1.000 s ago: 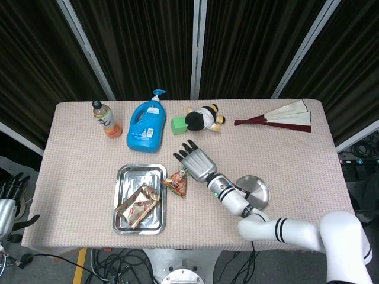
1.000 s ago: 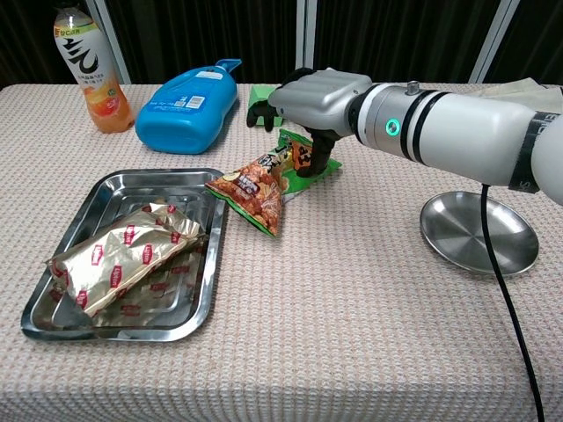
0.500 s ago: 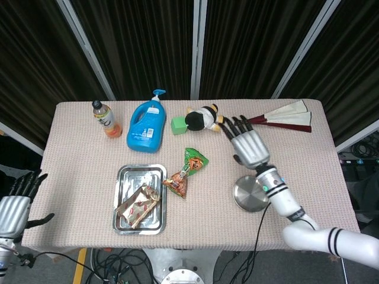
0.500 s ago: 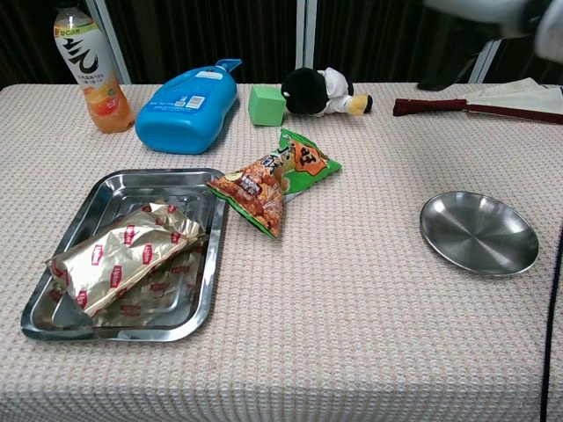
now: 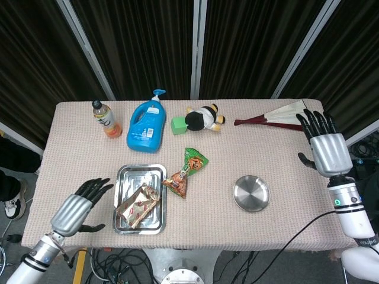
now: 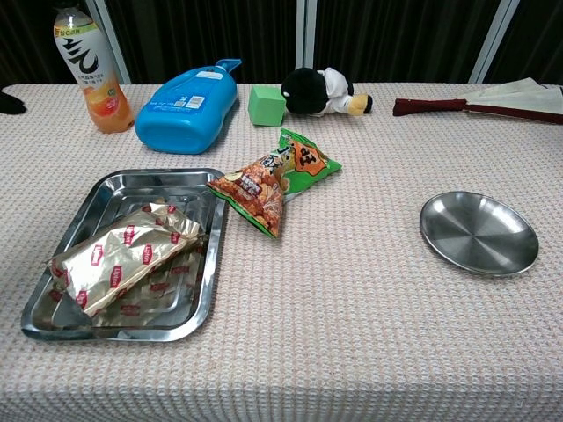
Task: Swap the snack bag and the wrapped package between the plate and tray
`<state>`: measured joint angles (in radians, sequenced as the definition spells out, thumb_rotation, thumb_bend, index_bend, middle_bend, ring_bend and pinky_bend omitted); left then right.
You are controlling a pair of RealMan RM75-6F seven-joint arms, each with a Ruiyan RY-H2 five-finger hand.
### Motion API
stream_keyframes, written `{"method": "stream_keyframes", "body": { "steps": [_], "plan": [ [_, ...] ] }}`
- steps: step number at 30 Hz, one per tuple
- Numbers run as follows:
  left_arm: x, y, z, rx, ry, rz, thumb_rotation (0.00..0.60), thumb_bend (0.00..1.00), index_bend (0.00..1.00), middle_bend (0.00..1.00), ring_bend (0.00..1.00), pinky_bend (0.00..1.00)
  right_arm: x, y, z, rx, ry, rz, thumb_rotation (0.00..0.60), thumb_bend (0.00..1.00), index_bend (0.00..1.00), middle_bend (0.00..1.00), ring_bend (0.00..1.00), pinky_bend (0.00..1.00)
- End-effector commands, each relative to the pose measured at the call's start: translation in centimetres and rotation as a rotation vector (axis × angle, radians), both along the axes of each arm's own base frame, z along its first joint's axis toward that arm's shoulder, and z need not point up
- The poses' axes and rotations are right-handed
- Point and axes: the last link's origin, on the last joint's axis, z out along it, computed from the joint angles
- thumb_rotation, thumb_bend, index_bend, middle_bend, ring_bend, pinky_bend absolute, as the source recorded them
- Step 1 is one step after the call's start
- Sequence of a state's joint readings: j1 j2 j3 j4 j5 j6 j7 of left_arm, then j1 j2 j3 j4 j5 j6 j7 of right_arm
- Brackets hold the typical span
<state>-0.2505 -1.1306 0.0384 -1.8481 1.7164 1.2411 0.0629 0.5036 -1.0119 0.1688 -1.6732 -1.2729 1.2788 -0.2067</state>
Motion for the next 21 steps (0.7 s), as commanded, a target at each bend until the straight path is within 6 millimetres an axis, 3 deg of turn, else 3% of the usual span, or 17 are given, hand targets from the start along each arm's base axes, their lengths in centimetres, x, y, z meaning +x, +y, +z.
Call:
{"method": "stream_keyframes", "body": {
  "steps": [1, 9, 21],
  "plan": [
    [3.4, 0.3, -2.8, -0.097, 0.016, -0.062, 0.600, 0.00, 0.08, 0.02, 0.00, 0.08, -0.8, 0.6, -0.1, 0.003, -0.002, -0.009, 0.600, 0.12, 0.00, 0.00, 0.00, 0.00],
    [5.4, 1.3, -7.3, -0.141, 0.066, 0.011, 0.600, 0.00, 0.08, 0.03, 0.00, 0.09, -2.3, 1.4, 0.2, -0.013, -0.015, -0.026, 0.600, 0.12, 0.00, 0.00, 0.00, 0.00],
    [5.9, 2.3, -9.8, -0.115, 0.097, 0.220, 0.600, 0.00, 0.08, 0.03, 0.00, 0.08, -3.4, 1.7, 0.7, -0.025, -0.024, -0.033, 0.600, 0.12, 0.00, 0.00, 0.00, 0.00]
  ]
}}
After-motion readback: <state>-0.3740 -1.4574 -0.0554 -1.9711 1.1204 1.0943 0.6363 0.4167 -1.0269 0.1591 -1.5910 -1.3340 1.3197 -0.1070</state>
